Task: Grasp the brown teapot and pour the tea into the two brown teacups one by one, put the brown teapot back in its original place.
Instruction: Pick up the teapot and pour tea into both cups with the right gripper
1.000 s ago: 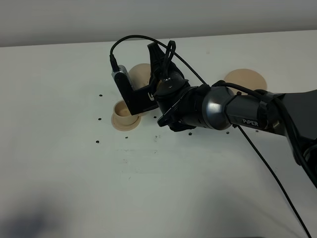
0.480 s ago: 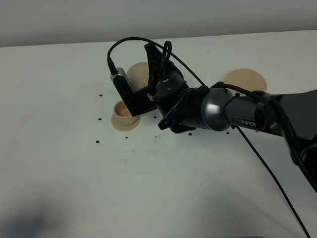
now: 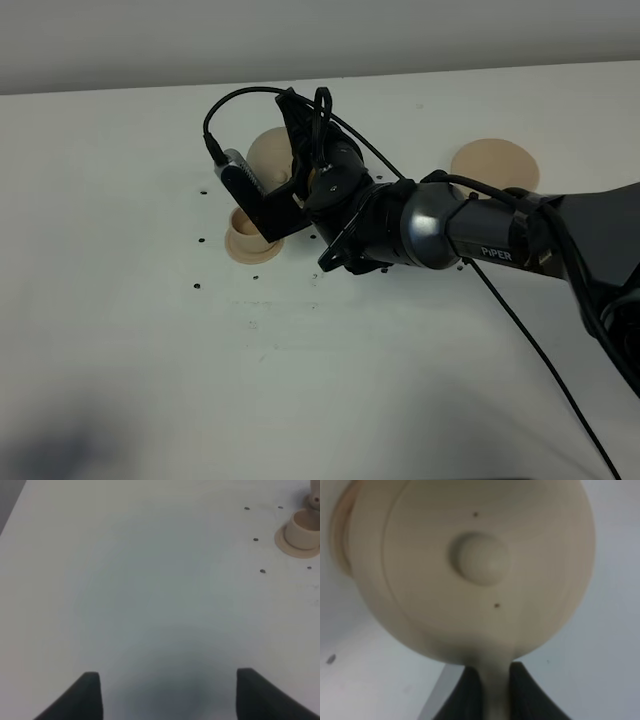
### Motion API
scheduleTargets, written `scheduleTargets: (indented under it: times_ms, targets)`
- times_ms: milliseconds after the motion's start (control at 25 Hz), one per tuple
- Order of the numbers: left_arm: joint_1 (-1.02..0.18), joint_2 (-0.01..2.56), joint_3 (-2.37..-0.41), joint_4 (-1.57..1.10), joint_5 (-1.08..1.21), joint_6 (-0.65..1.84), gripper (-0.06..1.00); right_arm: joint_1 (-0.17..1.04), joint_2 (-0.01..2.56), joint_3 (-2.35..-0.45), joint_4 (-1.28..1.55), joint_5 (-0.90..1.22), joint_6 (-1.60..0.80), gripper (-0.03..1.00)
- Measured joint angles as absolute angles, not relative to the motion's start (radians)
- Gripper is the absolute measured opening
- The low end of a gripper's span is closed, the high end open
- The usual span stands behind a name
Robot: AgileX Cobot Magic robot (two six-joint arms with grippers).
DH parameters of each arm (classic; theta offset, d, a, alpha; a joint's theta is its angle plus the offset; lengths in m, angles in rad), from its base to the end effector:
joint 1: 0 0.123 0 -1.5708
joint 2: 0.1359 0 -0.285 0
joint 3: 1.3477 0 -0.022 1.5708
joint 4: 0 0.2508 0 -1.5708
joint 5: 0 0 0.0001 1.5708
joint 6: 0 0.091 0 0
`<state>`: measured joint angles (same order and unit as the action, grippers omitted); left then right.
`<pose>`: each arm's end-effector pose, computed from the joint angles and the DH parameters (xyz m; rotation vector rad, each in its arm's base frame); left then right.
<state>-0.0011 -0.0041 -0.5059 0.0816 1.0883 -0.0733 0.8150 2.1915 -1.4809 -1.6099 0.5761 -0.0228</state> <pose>-0.0075 0.0066 0.2769 -0.0799 2.0580 0.0519 0.3620 0.3117 0.1587 -1.9905 1.0834 -1.0819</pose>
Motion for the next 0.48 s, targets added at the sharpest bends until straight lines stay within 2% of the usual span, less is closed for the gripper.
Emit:
scheduleTargets:
  times_ms: [480]
  targets:
    - [-0.001, -0.004, -0.506, 0.082, 1.088, -0.073, 0.59, 0.815, 2.192, -1.481, -1.619, 0.578, -0.141, 0.09]
